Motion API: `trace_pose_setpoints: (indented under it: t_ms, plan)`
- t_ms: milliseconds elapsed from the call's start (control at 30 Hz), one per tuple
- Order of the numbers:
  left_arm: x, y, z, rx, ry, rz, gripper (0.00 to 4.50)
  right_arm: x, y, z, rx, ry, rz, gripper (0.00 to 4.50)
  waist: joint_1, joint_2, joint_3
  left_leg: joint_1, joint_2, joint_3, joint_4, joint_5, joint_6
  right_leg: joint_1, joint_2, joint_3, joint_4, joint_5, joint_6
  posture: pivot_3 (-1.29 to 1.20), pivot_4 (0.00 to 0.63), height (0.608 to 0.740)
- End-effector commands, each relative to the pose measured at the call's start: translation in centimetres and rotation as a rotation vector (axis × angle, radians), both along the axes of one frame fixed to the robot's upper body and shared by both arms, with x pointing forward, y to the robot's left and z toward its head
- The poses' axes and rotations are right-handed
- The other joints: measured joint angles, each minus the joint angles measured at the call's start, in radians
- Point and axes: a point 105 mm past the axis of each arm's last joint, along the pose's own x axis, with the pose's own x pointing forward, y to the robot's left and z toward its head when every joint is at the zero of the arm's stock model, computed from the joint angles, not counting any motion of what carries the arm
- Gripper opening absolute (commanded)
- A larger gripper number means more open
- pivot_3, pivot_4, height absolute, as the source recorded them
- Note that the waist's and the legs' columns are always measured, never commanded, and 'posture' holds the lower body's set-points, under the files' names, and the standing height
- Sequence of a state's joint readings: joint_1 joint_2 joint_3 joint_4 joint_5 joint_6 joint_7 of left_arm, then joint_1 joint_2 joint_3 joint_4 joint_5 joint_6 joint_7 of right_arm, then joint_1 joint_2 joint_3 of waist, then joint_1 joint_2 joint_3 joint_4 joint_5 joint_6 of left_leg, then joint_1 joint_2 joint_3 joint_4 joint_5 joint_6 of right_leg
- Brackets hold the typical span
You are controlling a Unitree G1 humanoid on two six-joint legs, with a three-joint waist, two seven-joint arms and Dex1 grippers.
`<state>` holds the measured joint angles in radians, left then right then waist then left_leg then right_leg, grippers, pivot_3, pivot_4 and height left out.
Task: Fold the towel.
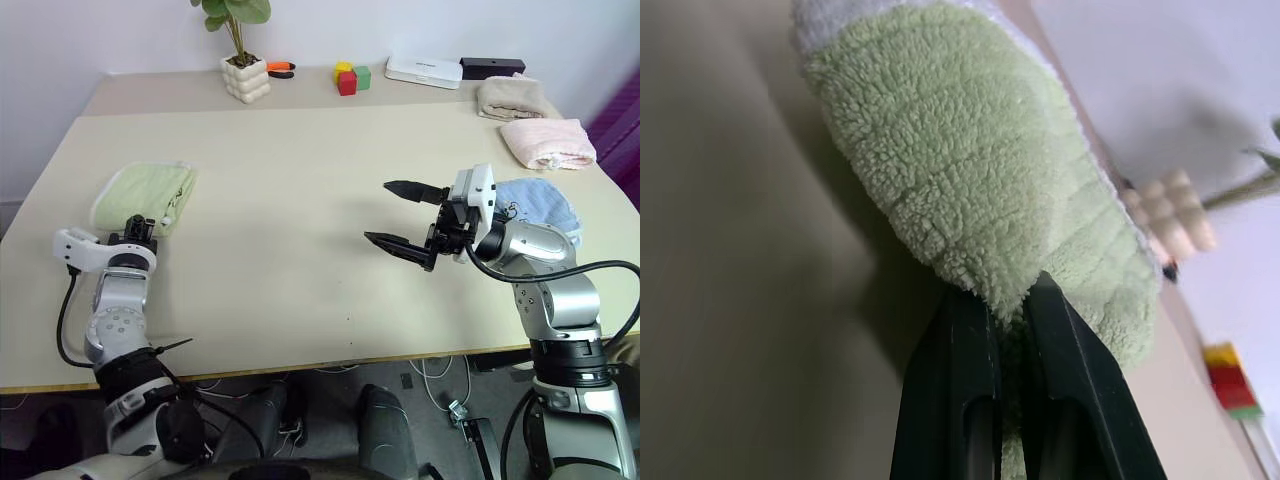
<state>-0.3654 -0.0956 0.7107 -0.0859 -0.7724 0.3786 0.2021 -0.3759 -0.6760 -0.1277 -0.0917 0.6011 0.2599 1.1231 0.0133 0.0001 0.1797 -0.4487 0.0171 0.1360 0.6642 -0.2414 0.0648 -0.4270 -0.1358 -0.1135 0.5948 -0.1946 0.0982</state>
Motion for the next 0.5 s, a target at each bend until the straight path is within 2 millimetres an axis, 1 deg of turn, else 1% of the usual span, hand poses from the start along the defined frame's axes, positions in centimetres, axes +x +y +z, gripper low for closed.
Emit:
trace_pose_setpoints:
  t_ms: [33,133,200,233,300,333,367,400,433,467,500]
  plan:
    - [-0.6,-0.4,1.2,0.012,-0.022,0.017,0.03,-0.3,0.0,1.0,0.008,-0.056,-0.002,4.50,0.001,0.000,0.000,0.000,0.000,0.000,0.000,0.000,0.000,0.000,0.000,0.000,0.000,0.000,0.000,0.00,0.150,0.740]
    - [-0.4,-1.0,1.2,-0.035,-0.051,-0.014,0.03,-0.4,0.0,0.8,0.003,-0.055,-0.009,4.50,0.001,0.000,0.000,0.000,0.001,0.000,0.001,0.000,0.000,0.000,0.001,0.000,0.000,-0.001,-0.002,0.00,0.150,0.740]
    - [-0.1,-2.3,2.4,-0.051,-0.127,-0.101,0.73,-0.4,0.0,0.8,0.003,-0.057,-0.014,4.50,0.001,0.000,0.000,0.000,0.000,0.000,0.001,0.000,0.000,0.000,0.001,0.000,0.000,-0.001,-0.002,0.00,0.150,0.740]
    - [0.0,-2.5,2.4,-0.043,-0.121,-0.113,1.09,-0.5,0.0,0.8,0.004,-0.057,-0.016,4.50,0.001,0.000,0.000,0.000,0.000,0.000,0.001,0.000,0.000,0.000,0.001,0.000,0.000,-0.001,-0.002,0.00,0.150,0.740]
    - [0.1,-3.3,2.4,-0.046,-0.116,-0.163,1.98,-0.5,0.0,0.8,0.006,-0.056,-0.019,4.50,0.001,0.000,0.000,0.000,0.000,0.000,0.001,0.000,0.000,0.000,0.001,0.000,0.000,-0.001,-0.002,0.00,0.150,0.740]
    - [0.1,-3.8,2.3,-0.045,-0.112,-0.196,2.57,-0.5,-0.1,0.7,0.006,-0.053,-0.020,4.50,0.001,0.000,0.000,0.000,0.000,0.000,0.001,0.000,0.000,0.000,0.001,0.000,0.000,-0.001,-0.002,0.00,0.150,0.740]
    - [-0.1,-4.3,2.6,-0.051,-0.119,-0.224,2.98,-0.5,-0.1,0.6,0.007,-0.048,-0.022,4.50,0.000,0.000,0.000,0.000,0.000,0.000,0.001,0.000,0.000,0.000,0.001,0.000,0.000,-0.001,-0.002,0.00,0.150,0.740]
    - [-0.3,-4.6,2.8,-0.054,-0.119,-0.245,3.58,-0.5,-0.1,0.5,0.007,-0.045,-0.023,4.50,0.000,-0.001,0.000,0.000,0.000,0.000,0.001,0.000,0.000,0.000,0.001,0.000,0.000,-0.001,-0.002,0.00,0.150,0.740]
    - [-0.5,-4.9,2.9,-0.054,-0.113,-0.274,4.07,-0.5,-0.2,0.4,0.008,-0.041,-0.021,4.50,0.000,-0.001,0.000,0.000,0.000,0.000,0.001,0.000,0.000,0.000,0.001,0.000,0.000,-0.001,-0.002,0.00,0.150,0.740]
    - [-0.7,-5.0,3.0,-0.053,-0.107,-0.293,4.47,-0.5,-0.2,0.4,0.009,-0.038,-0.020,4.50,-0.001,-0.001,0.000,0.000,0.000,0.000,0.001,0.000,0.000,0.000,0.001,0.000,0.000,-0.001,-0.002,0.00,0.150,0.740]
    - [-0.9,-5.2,3.0,-0.072,-0.098,-0.308,4.47,-0.4,-0.2,0.3,0.009,-0.034,-0.020,4.50,-0.001,-0.001,0.000,0.000,0.000,0.000,0.001,0.000,0.000,0.000,0.001,0.000,0.000,-0.001,-0.002,0.00,0.150,0.740]
